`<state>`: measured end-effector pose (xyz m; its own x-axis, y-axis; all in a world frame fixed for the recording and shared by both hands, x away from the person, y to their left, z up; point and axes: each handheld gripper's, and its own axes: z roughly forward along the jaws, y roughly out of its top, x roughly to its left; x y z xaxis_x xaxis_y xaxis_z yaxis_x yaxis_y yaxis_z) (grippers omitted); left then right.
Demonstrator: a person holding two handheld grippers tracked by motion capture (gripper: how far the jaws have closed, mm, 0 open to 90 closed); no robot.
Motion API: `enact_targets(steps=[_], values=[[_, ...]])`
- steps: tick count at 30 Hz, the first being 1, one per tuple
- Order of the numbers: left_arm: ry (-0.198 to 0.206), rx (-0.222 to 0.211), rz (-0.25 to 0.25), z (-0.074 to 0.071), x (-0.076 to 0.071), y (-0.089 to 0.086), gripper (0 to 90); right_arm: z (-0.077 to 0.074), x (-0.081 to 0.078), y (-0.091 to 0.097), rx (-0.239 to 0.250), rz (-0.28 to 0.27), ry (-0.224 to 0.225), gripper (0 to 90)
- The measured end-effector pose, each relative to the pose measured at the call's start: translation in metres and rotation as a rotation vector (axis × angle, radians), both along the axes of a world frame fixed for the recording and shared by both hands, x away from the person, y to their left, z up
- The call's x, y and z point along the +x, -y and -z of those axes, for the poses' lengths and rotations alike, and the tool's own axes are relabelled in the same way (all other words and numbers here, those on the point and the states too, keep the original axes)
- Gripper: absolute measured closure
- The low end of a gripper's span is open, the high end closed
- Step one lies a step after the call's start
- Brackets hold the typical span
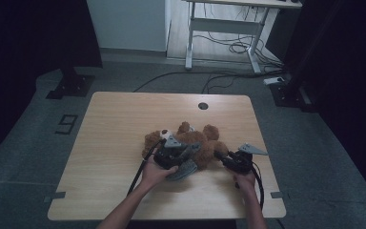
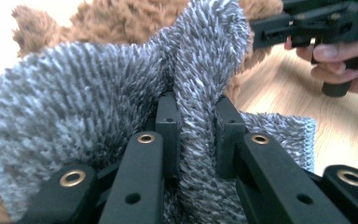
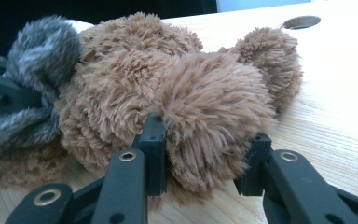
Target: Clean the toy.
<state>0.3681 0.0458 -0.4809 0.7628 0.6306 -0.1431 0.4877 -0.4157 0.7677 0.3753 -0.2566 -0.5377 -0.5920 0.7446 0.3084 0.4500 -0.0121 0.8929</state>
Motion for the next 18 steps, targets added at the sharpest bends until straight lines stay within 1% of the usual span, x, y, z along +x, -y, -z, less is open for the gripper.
enact_targets(steps=[1, 3, 15, 18], values=[[0.0, -0.001, 0.001, 0.0033, -0.0025, -0.0022, 75.5, 0.0, -0.0001, 0.0, 0.0, -0.001, 0.0, 62.9], [-0.005, -0.006, 0.002, 0.0052, -0.0035, -0.004, 75.6, -0.0001, -0.0002, -0.0004, 0.001, -0.002, 0.0, 62.8], [-0.012, -0.008, 0.002, 0.0109, -0.0085, -0.0089, 75.8, 0.0003, 0.0, -0.0003, -0.002, -0.005, -0.004, 62.8], [0.003, -0.007, -0.008, 0.0095, -0.0122, -0.0109, 75.8, 0.0001, -0.0001, -0.0003, 0.0, -0.006, -0.005, 62.8]])
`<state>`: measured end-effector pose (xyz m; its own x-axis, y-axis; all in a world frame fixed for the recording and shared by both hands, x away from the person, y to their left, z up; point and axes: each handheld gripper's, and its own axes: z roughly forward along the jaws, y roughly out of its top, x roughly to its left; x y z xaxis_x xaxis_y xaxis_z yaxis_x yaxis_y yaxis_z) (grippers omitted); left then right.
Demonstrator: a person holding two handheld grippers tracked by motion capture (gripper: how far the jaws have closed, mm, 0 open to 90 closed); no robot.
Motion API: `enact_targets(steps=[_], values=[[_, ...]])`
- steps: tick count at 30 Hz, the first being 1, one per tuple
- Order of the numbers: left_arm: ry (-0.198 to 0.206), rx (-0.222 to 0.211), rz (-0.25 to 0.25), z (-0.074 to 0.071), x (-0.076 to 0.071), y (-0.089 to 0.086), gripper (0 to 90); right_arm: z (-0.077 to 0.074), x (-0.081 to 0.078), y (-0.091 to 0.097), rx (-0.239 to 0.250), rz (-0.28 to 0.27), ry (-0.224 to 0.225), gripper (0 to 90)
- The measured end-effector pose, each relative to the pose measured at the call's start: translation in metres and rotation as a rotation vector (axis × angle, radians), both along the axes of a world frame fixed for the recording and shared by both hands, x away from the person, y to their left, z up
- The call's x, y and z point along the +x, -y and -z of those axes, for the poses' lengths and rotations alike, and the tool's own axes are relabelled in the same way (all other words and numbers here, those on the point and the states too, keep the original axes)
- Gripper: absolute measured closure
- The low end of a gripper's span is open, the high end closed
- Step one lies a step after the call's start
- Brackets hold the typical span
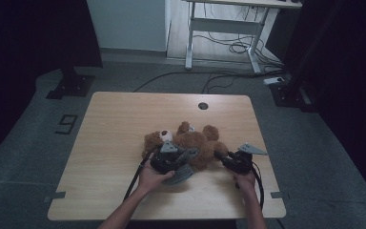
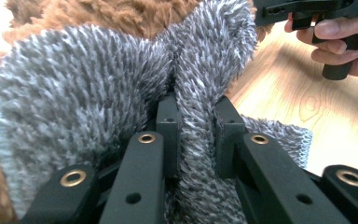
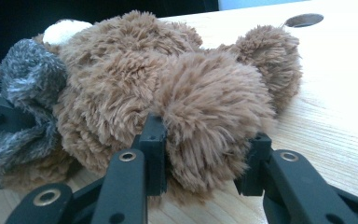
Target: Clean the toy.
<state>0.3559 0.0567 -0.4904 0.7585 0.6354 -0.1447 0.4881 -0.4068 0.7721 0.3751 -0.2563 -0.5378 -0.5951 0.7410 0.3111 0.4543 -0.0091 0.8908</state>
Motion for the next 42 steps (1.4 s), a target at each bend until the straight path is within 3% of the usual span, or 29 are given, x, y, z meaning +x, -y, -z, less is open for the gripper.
enact_targets(steps=[8, 10, 12, 14, 18, 22, 28, 36, 42], values=[[0.087, 0.015, -0.002, -0.027, 0.001, 0.022, 76.5, -0.001, -0.001, 0.0, 0.008, 0.008, 0.005, 62.9], [0.113, 0.01, 0.024, -0.04, 0.004, 0.043, 76.5, -0.001, -0.001, -0.001, 0.008, 0.009, 0.005, 62.9], [0.115, 0.012, 0.032, -0.042, 0.005, 0.049, 76.5, -0.001, -0.001, -0.001, 0.008, 0.009, 0.005, 62.9], [0.112, 0.025, 0.058, -0.043, 0.009, 0.07, 76.5, -0.001, -0.001, 0.0, 0.01, 0.009, 0.003, 62.9], [0.056, 0.07, 0.069, -0.025, 0.018, 0.084, 76.4, -0.001, -0.001, 0.001, 0.008, 0.007, 0.003, 62.9], [0.029, 0.028, 0.064, -0.018, 0.02, 0.075, 76.5, 0.0, 0.0, 0.002, 0.006, 0.003, -0.002, 62.9], [0.033, 0.026, 0.059, -0.018, 0.017, 0.06, 76.5, 0.0, 0.0, 0.001, 0.009, 0.004, -0.001, 62.9], [0.035, 0.01, 0.013, -0.017, 0.013, 0.026, 76.4, 0.002, 0.001, 0.002, 0.018, 0.003, -0.004, 62.8], [0.039, 0.007, -0.052, -0.016, 0.014, -0.013, 76.3, 0.002, 0.001, 0.002, 0.019, -0.001, -0.002, 62.8]])
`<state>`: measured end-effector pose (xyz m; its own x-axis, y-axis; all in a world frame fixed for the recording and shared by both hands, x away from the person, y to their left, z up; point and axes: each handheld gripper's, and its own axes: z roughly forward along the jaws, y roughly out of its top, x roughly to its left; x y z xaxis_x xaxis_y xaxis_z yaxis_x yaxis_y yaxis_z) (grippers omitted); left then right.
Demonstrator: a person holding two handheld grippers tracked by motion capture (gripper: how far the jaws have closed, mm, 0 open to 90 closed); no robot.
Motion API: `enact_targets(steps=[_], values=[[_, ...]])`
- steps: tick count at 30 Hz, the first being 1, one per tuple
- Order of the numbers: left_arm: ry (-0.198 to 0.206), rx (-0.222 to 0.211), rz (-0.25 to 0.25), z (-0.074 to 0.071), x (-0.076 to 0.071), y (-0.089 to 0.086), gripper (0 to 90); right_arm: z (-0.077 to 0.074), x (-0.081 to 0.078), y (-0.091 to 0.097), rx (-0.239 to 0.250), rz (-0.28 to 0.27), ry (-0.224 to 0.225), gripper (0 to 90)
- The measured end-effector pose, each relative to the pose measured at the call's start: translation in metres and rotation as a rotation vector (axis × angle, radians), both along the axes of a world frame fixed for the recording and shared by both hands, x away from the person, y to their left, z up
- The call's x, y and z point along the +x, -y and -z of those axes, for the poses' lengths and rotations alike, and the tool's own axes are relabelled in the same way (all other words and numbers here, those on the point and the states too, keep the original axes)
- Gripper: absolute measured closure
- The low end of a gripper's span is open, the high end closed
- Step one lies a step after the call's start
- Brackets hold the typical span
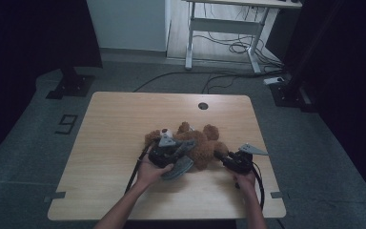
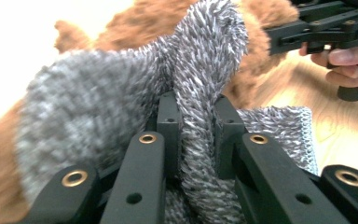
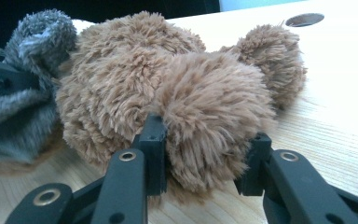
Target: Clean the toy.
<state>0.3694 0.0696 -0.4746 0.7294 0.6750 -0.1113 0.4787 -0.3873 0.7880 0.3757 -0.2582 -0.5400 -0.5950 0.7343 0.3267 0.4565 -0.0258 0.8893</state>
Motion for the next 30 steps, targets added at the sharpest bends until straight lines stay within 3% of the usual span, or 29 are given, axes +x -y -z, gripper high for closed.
enact_targets(steps=[4, 9, 14, 19, 22, 24, 28, 30], values=[[-0.01, -0.014, -0.024, -0.003, 0.001, -0.017, 76.3, 0.0, 0.0, 0.0, 0.004, 0.0, -0.001, 62.8], [0.014, -0.025, -0.018, -0.012, -0.001, -0.011, 76.3, 0.001, 0.001, 0.0, 0.008, 0.002, -0.004, 62.8], [0.048, -0.035, 0.027, -0.028, -0.001, 0.018, 76.3, 0.001, 0.0, -0.001, 0.009, 0.005, -0.002, 62.8], [0.053, -0.031, 0.072, -0.034, 0.0, 0.048, 76.3, 0.001, 0.0, -0.001, 0.011, 0.006, -0.003, 62.8], [0.032, 0.002, 0.1, -0.023, 0.002, 0.068, 76.3, 0.001, 0.0, 0.0, 0.011, 0.006, -0.003, 62.7], [0.007, 0.017, 0.098, -0.014, 0.005, 0.07, 76.3, 0.001, 0.0, 0.0, 0.01, 0.003, -0.004, 62.8], [-0.041, -0.029, 0.097, -0.004, 0.008, 0.061, 76.4, 0.001, 0.0, 0.001, 0.009, 0.0, -0.003, 62.8], [-0.038, -0.017, 0.101, -0.002, 0.006, 0.056, 76.4, 0.001, 0.0, 0.0, 0.011, 0.0, -0.003, 62.8]])
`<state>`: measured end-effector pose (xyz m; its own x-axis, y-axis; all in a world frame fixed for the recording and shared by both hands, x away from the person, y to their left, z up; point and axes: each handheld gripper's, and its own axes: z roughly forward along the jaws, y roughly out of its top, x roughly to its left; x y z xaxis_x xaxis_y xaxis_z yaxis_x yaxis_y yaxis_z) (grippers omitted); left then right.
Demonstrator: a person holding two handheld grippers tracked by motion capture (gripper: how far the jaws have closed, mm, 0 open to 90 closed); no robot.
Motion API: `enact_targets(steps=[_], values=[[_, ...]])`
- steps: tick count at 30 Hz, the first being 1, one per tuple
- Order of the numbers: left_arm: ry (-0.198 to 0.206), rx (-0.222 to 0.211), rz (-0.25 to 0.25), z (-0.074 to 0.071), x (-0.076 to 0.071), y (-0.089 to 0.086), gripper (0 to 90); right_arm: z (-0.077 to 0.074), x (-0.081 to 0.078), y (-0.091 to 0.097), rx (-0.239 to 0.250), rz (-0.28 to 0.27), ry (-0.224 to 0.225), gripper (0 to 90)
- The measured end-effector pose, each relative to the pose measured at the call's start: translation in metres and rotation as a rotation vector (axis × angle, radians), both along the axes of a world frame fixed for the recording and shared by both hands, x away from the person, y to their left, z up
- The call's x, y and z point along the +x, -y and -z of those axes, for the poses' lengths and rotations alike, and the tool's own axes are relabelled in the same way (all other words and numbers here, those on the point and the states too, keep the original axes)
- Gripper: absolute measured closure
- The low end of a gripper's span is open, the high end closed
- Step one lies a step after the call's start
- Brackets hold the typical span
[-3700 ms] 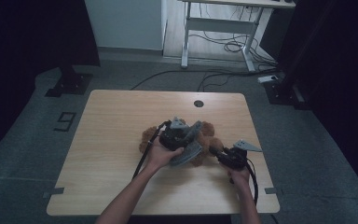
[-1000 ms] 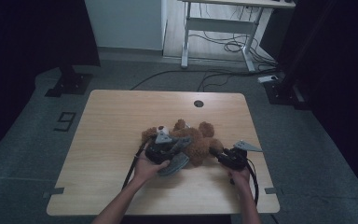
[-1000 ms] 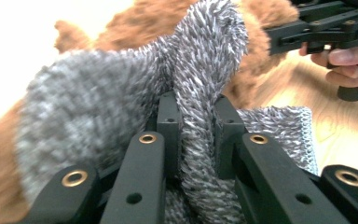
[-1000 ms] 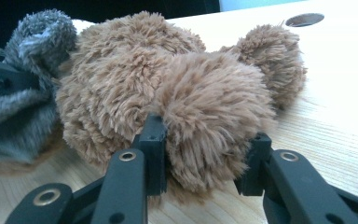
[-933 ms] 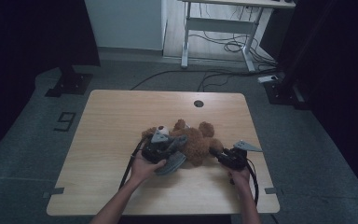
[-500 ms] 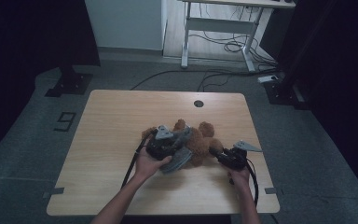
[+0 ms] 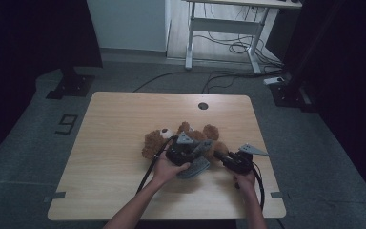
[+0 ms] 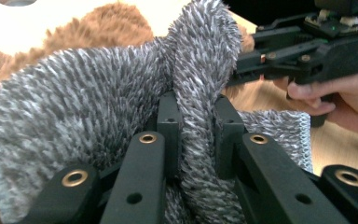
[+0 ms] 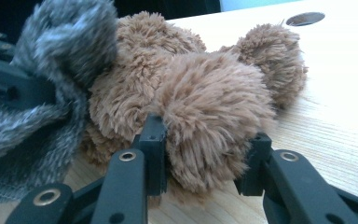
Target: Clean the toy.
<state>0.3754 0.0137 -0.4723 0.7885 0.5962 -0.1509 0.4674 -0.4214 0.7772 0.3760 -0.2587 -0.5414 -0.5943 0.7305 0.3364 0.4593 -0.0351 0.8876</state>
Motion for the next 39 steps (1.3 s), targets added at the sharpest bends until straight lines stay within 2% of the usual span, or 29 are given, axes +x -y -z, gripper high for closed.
enact_targets(steps=[3, 4, 6, 12, 15, 20, 21, 24, 25, 30, 33, 39], values=[[-0.012, -0.005, -0.008, 0.006, -0.003, -0.016, 76.4, 0.0, 0.0, 0.0, 0.0, -0.002, 0.0, 62.8], [-0.012, -0.005, -0.008, 0.006, -0.003, -0.016, 76.5, 0.0, 0.0, 0.0, 0.0, -0.002, 0.0, 62.8], [-0.022, -0.018, -0.029, 0.008, -0.005, -0.033, 76.4, 0.0, 0.0, 0.001, 0.003, -0.005, -0.001, 62.8], [0.002, -0.027, -0.092, 0.001, -0.009, -0.066, 76.4, 0.001, 0.0, 0.001, 0.007, -0.011, 0.002, 62.7], [-0.01, -0.05, -0.121, 0.0, -0.007, -0.083, 76.3, 0.002, 0.0, 0.001, 0.009, -0.011, 0.002, 62.8], [-0.008, -0.072, -0.142, 0.001, -0.008, -0.098, 76.4, 0.002, 0.0, 0.001, 0.008, -0.015, 0.004, 62.6], [-0.002, -0.082, -0.159, 0.001, -0.008, -0.107, 76.4, 0.002, 0.0, 0.001, 0.009, -0.016, 0.003, 62.6], [0.002, -0.093, -0.181, 0.001, -0.008, -0.115, 76.4, 0.002, 0.0, 0.001, 0.009, -0.016, 0.003, 62.6], [-0.003, -0.11, -0.208, 0.002, -0.006, -0.127, 76.4, 0.002, 0.0, 0.001, 0.008, -0.017, 0.003, 62.5], [-0.014, -0.13, -0.26, 0.005, -0.003, -0.147, 76.4, 0.003, 0.0, 0.001, 0.007, -0.019, 0.001, 62.5], [-0.034, -0.132, -0.299, 0.01, 0.001, -0.159, 76.3, 0.003, 0.0, 0.001, 0.008, -0.018, 0.001, 62.4], [-0.077, -0.098, -0.354, 0.028, 0.006, -0.177, 76.3, 0.003, 0.0, 0.0, 0.008, -0.016, 0.0, 62.4]])
